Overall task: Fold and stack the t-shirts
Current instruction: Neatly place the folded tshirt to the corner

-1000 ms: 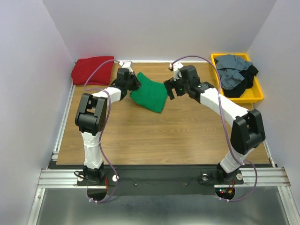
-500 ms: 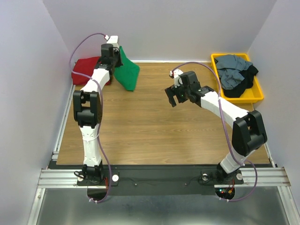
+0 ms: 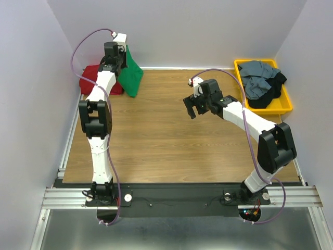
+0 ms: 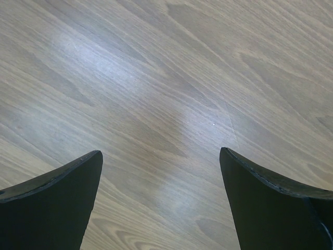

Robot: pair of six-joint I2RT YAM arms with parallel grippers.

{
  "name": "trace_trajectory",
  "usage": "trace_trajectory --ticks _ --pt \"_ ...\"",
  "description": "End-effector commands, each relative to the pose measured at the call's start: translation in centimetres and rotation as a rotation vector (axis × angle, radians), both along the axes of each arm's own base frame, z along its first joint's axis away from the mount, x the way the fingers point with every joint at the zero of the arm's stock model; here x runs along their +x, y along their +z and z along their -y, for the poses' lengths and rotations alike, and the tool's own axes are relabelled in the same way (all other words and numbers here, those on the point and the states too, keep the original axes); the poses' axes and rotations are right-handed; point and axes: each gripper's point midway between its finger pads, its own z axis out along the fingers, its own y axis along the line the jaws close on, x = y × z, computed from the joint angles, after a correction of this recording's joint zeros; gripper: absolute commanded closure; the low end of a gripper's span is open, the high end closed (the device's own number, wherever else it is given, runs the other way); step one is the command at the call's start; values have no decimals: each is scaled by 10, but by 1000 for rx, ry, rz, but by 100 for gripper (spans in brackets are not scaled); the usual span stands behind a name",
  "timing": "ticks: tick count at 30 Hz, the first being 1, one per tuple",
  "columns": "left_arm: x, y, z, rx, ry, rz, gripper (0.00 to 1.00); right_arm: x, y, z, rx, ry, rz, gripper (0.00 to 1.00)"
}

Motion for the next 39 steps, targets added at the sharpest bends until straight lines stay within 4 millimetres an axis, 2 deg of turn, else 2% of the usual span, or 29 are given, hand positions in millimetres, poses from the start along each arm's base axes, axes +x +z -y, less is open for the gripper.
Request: trace_trajectory --ticks 1,10,22,30,39 --pt "3 69 -13 6 13 141 100 1 17 -2 23 10 43 0" --pt "-4 99 -17 -29 17 189 100 1 15 -3 26 13 36 0" --pt "-13 134 -8 -75 -21 236 100 1 11 -4 26 13 26 0" --pt "-17 147 -10 -74 -17 258 100 2 10 -4 27 11 22 0" --pt "-25 167 0 -121 -53 282 100 3 8 -7 34 13 15 0"
